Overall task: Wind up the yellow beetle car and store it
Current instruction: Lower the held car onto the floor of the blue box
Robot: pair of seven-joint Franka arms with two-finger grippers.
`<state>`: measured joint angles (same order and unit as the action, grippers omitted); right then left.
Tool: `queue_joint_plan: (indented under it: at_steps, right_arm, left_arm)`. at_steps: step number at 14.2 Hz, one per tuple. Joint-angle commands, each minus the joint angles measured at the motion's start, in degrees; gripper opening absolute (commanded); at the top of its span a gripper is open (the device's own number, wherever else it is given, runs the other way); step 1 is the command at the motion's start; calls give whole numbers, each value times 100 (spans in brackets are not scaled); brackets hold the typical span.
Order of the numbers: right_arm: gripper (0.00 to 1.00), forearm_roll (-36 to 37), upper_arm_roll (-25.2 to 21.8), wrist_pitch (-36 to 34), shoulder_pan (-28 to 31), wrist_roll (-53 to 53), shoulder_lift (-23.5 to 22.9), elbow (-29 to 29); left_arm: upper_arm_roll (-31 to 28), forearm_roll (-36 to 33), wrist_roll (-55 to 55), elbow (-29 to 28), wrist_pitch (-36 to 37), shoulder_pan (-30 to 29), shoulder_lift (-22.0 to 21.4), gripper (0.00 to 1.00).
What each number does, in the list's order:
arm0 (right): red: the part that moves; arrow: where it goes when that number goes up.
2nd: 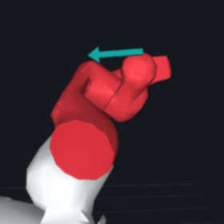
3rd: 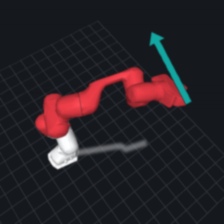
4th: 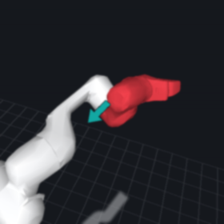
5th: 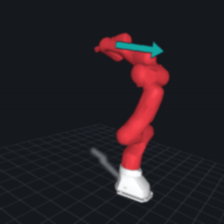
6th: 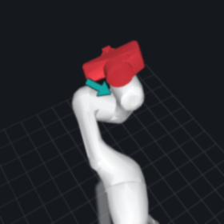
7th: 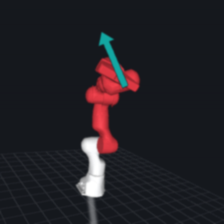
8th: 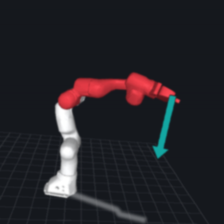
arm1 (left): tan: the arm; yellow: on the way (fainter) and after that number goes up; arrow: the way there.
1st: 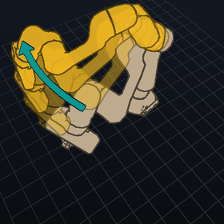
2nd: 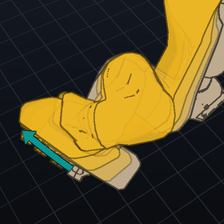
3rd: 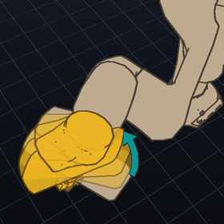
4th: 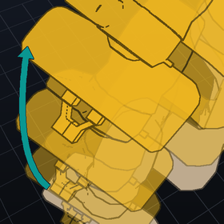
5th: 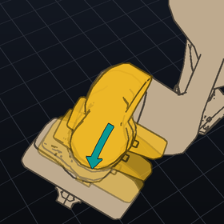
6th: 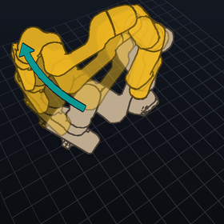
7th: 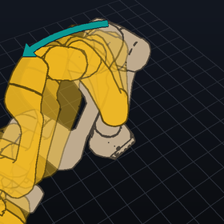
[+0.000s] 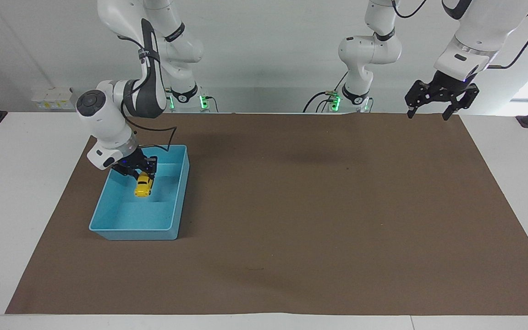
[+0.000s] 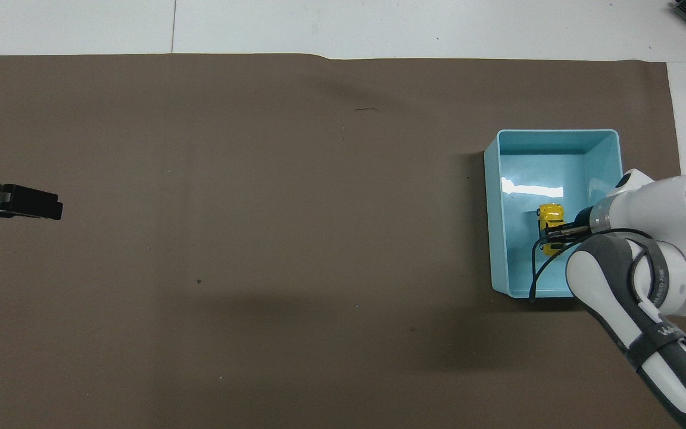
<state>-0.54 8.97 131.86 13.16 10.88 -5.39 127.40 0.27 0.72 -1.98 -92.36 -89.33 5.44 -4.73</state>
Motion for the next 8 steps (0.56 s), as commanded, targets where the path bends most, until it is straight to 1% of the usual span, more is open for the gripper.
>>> queue_joint_plan:
  at_steps: [1,4,8]
  right_arm:
    - [0,-51,43,296,63,169,-85,127]
    - [0,-51,43,402,63,152,-252,136]
    - [0,-51,34,402,20,134,-252,127]
  left_arm:
    - [61,86,-100,-10,83,-122,-81,100]
    - [61,86,-100,-10,83,-122,-81,100]
    - [61,86,-100,-10,83,-122,-81,100]
